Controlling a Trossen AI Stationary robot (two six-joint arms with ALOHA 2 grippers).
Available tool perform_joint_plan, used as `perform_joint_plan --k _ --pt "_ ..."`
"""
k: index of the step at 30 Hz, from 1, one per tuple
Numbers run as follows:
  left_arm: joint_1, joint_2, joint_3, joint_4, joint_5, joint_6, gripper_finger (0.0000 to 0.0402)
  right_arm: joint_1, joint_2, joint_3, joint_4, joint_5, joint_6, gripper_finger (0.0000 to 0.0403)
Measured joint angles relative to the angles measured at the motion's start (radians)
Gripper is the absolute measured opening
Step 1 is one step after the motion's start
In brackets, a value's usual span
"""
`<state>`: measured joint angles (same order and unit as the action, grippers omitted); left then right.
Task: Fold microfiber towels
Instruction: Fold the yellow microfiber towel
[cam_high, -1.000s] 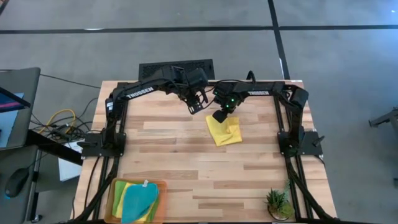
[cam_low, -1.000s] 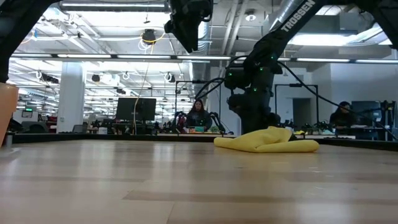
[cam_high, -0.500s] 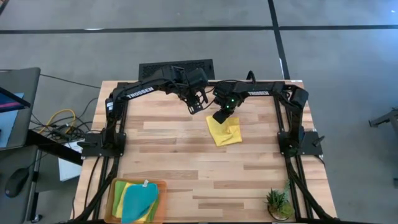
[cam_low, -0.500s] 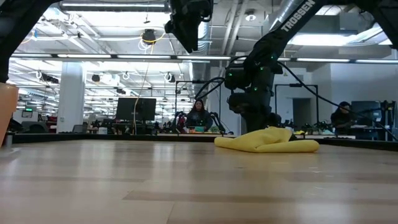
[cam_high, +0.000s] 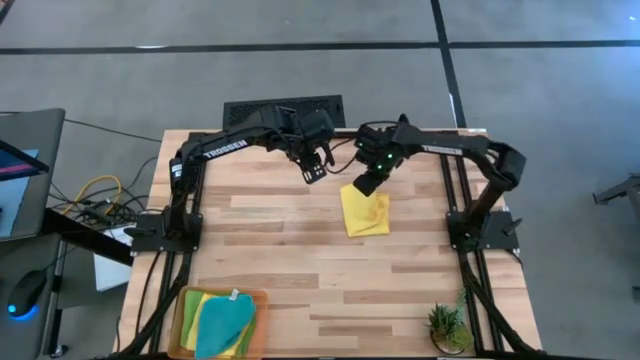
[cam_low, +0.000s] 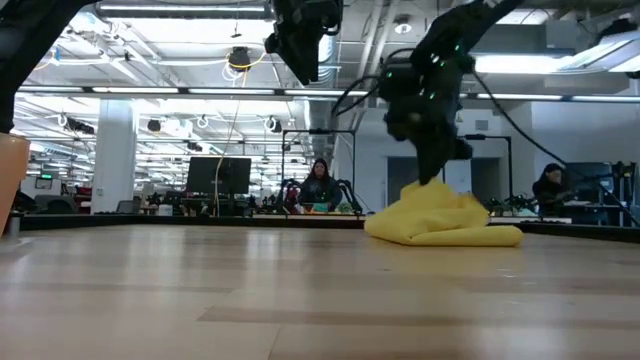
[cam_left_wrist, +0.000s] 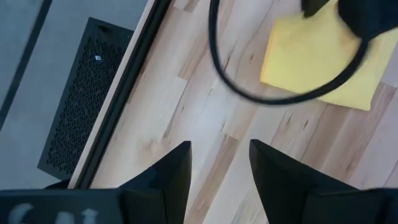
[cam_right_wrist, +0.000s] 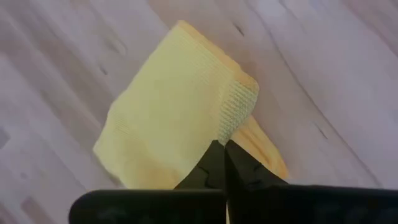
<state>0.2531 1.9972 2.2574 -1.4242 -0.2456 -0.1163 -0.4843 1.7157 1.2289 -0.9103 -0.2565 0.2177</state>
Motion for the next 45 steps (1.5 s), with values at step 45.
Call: perform_joint_plan --k 45 --pt "-0.006 0.0 0.0 0.0 0.073 -0.009 0.0155 0.009 -0.054 -0.089 -0.193 0.074 0.177 0.0159"
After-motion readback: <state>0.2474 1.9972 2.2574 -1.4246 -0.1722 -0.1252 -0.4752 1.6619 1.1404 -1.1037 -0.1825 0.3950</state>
